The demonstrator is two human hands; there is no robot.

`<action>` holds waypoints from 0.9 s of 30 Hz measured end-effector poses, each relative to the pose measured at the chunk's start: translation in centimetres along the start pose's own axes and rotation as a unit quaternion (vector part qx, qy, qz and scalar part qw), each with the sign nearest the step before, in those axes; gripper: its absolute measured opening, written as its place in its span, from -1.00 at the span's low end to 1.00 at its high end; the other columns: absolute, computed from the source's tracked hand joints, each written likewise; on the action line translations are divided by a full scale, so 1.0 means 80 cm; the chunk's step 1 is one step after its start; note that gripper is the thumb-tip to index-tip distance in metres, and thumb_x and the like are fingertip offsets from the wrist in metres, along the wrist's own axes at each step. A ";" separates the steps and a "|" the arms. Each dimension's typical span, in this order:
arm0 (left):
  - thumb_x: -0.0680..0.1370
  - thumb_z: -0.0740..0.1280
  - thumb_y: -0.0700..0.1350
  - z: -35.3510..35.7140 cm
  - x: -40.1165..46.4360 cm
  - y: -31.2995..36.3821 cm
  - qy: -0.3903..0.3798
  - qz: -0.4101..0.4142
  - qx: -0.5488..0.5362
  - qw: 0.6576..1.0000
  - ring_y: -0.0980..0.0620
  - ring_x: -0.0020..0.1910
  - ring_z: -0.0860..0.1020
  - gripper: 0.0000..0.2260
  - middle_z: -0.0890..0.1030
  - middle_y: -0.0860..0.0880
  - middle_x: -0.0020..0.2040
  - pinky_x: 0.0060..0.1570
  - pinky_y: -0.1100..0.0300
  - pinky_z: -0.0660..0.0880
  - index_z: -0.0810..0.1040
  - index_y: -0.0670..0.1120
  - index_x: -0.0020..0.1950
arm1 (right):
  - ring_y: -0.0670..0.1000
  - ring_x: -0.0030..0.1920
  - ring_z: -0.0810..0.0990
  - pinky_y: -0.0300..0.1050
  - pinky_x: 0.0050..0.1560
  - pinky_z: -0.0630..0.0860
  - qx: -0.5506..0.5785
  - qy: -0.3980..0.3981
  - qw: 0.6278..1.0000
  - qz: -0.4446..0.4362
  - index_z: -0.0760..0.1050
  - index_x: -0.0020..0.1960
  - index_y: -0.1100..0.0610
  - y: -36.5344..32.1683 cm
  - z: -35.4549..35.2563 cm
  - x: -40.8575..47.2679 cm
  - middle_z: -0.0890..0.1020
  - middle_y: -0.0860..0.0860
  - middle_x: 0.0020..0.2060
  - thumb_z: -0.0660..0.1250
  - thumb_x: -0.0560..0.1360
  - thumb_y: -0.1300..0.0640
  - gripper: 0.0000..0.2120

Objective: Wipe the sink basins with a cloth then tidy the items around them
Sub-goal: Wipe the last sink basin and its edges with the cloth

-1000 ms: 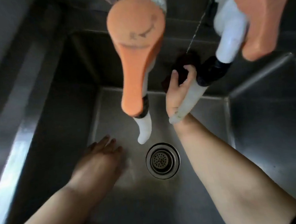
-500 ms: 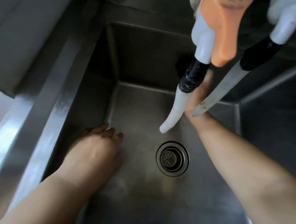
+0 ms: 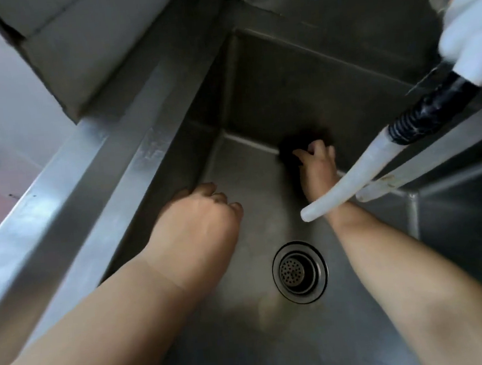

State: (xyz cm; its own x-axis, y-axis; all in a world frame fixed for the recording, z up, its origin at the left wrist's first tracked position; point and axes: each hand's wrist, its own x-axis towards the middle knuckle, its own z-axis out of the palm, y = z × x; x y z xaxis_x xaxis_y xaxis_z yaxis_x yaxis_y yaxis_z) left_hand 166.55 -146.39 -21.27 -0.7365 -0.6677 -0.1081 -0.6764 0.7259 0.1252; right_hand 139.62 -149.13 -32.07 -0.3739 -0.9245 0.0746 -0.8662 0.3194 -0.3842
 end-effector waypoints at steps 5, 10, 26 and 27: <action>0.26 0.46 -0.10 -0.006 -0.002 0.002 0.001 -0.024 -0.033 0.999 -0.07 -0.17 0.62 -0.82 0.63 -0.01 -0.26 -0.26 0.06 0.59 0.65 -0.03 -0.16 | 0.01 0.06 0.38 -0.13 0.15 0.42 -0.066 0.257 0.953 -0.149 0.49 0.28 0.06 -0.026 -0.053 0.029 0.46 0.09 0.04 0.28 0.47 0.25 -0.62; 0.26 0.48 -0.09 -0.012 0.001 0.003 -0.024 -0.048 -0.039 0.998 0.00 -0.21 0.60 -0.82 0.61 0.03 -0.26 -0.30 0.14 0.56 0.63 0.01 -0.16 | 0.23 -0.08 0.43 -0.03 -0.03 0.44 -0.107 0.325 0.922 -0.179 0.37 0.35 -0.02 -0.043 -0.034 0.060 0.46 0.15 -0.02 0.29 0.41 0.30 -0.46; 0.54 0.23 -0.09 -0.023 0.002 0.007 0.002 -0.069 -0.021 0.997 -0.03 0.14 0.47 -0.76 0.52 0.02 0.10 0.07 0.13 0.43 0.45 0.02 0.20 | 0.10 -0.11 0.29 -0.05 -0.08 0.42 -0.092 0.397 0.871 -0.273 0.44 0.30 0.04 -0.074 -0.023 0.095 0.32 0.04 -0.04 0.27 0.44 0.37 -0.52; 0.53 0.23 -0.10 -0.023 0.001 0.007 0.002 -0.073 -0.027 0.997 -0.03 0.13 0.48 -0.77 0.53 0.02 0.09 0.06 0.13 0.43 0.46 0.02 0.19 | 0.10 -0.12 0.29 -0.03 -0.10 0.44 -0.111 0.407 0.869 -0.259 0.45 0.30 0.04 -0.077 -0.015 0.101 0.33 0.04 -0.04 0.25 0.44 0.36 -0.53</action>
State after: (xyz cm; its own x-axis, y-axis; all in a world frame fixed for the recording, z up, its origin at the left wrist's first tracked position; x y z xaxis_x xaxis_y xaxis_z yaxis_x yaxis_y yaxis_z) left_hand 166.16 -146.34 -19.38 -0.6309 -0.7657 -0.1254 -0.7745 0.6119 0.1605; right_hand 141.52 -158.29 -27.97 0.0531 -0.5317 0.8452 -0.9970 0.0200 0.0752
